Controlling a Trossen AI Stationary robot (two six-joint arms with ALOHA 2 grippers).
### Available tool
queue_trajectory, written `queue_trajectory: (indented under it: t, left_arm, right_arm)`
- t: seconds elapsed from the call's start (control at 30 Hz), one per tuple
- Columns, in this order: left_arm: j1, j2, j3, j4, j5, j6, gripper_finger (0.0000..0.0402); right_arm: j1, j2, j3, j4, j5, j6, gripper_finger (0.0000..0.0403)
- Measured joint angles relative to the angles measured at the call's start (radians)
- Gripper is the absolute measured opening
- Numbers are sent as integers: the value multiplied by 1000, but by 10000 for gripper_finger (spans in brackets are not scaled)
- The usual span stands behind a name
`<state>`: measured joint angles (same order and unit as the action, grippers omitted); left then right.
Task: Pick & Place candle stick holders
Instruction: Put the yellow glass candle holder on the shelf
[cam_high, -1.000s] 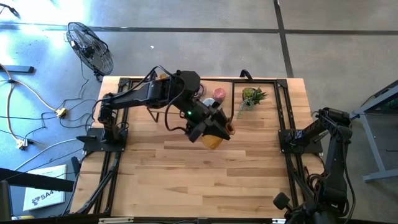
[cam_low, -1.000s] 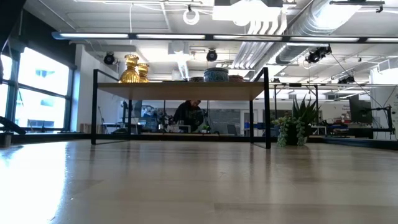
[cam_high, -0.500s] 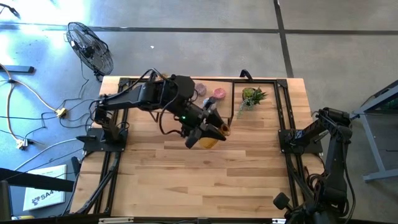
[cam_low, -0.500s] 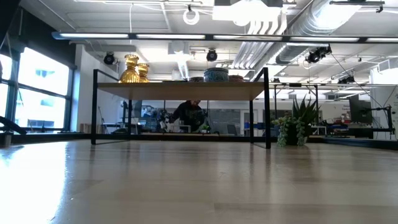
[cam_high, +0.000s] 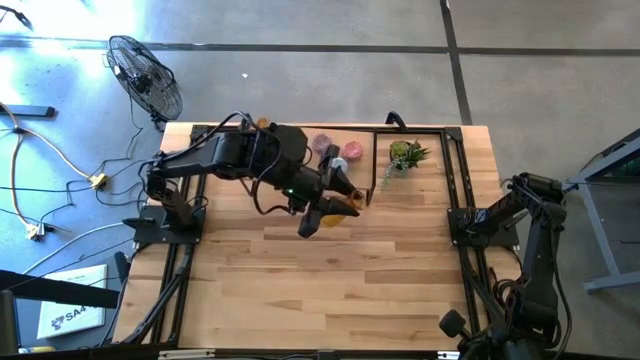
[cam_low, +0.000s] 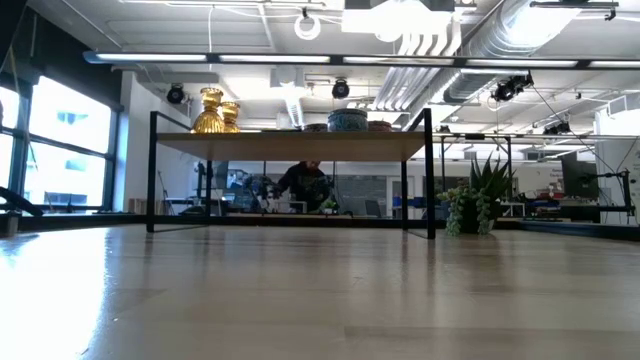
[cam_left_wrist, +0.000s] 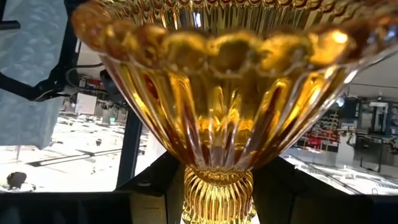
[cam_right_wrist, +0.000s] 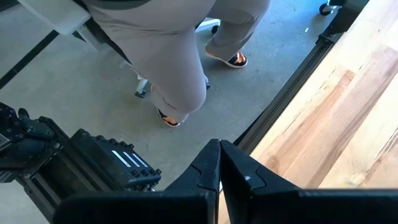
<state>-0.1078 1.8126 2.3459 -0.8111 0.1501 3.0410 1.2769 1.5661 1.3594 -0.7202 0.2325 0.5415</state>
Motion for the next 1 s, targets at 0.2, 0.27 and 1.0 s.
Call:
queue_trajectory:
  t: [0.2,0.27,1.0]
  left_arm:
    - [3,-9,0,-10,-43,17,134]
    - [3,-16,0,-9,-59,31,134]
    - [16,-36,0,-64,-73,7,134]
  right_arm:
    - [0,0,0,0,0,0,4]
    - [0,0,0,0,0,0,5]
    - [0,0,0,0,0,0,7]
